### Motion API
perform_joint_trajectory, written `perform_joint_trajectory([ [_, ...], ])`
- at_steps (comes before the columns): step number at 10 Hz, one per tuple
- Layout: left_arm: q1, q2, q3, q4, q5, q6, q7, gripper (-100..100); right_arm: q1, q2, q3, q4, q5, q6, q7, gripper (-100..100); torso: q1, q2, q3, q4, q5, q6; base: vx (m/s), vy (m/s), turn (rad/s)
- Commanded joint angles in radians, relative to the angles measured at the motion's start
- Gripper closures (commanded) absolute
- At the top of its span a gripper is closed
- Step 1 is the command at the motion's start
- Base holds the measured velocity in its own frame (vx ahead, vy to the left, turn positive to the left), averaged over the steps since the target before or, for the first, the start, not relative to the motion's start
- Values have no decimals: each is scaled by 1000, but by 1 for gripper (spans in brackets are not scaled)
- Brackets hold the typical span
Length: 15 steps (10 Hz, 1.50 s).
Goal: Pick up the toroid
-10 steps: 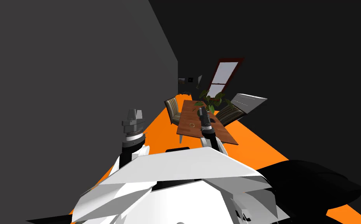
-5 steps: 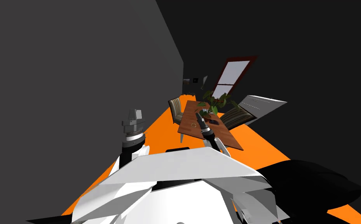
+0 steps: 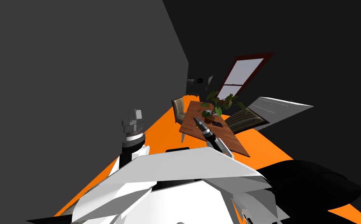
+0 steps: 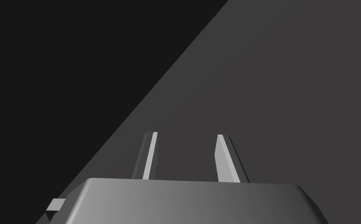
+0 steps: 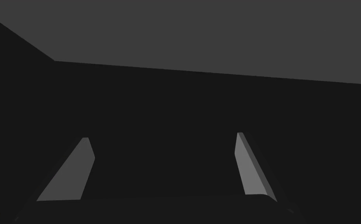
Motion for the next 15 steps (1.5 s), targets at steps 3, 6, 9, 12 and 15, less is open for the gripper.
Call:
perform_joint_trajectory([
  [3,0,0,0,0,0,0,0,0,-3,-51,-12,73,81,-18,12,-100,0,-1,0,0,0,0,-18,-15,145],
  [6,0,0,0,0,0,0,0,0,-3,-119,-26,158,169,-41,28,-100,0,-1,-1,0,0,1,-17,-15,193],
  [9,0,0,0,0,0,0,0,0,-2,-153,-31,221,240,-54,37,-100,1,-1,-1,0,0,0,-17,-12,175],
  [12,0,0,0,0,0,0,0,0,0,-218,-41,309,334,-79,56,-100,0,-1,-1,0,0,1,-14,-14,215],
  [15,0,0,0,0,0,0,0,0,1,-249,-45,380,411,-92,65,-100,0,-2,-1,0,0,0,-11,-12,168],
])
